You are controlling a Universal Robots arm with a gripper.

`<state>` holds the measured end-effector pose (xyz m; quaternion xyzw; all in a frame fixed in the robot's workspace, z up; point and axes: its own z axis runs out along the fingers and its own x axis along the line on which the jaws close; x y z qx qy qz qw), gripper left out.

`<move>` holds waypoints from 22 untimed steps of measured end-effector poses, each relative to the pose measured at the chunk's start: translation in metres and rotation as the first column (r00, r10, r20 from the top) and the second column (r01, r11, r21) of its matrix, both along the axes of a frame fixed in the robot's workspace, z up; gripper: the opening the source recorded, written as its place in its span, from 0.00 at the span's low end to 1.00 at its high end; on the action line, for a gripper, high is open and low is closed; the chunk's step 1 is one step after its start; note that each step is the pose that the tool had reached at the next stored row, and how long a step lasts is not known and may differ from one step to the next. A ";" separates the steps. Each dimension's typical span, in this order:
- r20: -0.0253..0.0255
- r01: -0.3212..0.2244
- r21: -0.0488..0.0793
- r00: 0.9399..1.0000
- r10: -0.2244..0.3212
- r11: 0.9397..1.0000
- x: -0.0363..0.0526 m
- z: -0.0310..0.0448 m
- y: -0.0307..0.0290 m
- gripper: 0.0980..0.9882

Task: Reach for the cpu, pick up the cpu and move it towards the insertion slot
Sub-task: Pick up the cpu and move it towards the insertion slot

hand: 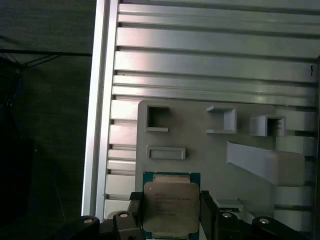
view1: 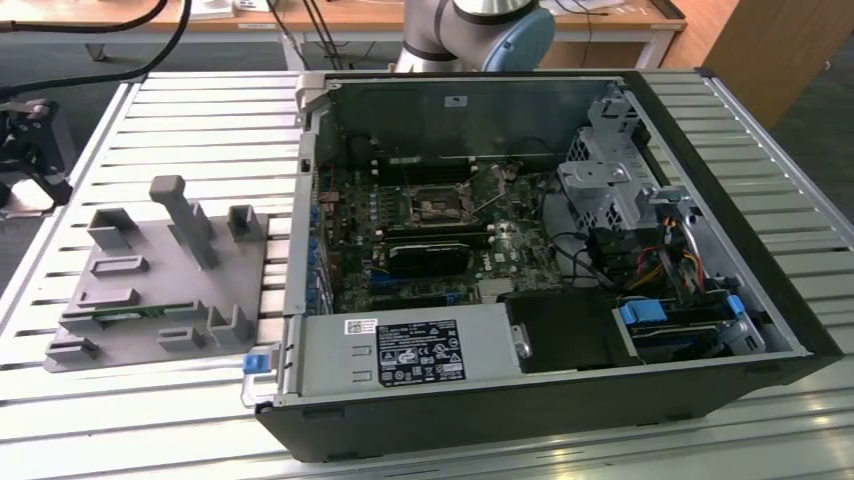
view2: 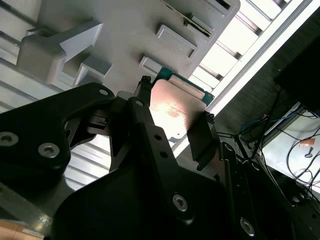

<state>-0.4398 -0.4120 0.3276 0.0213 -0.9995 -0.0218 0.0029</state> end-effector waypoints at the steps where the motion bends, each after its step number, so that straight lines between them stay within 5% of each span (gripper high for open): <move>1: 0.000 0.000 0.000 1.000 0.000 1.000 0.0000 0.0015 0.0000 0.50; 22: 0.000 0.000 0.000 1.000 0.000 1.000 0.0000 0.0243 0.0002 0.50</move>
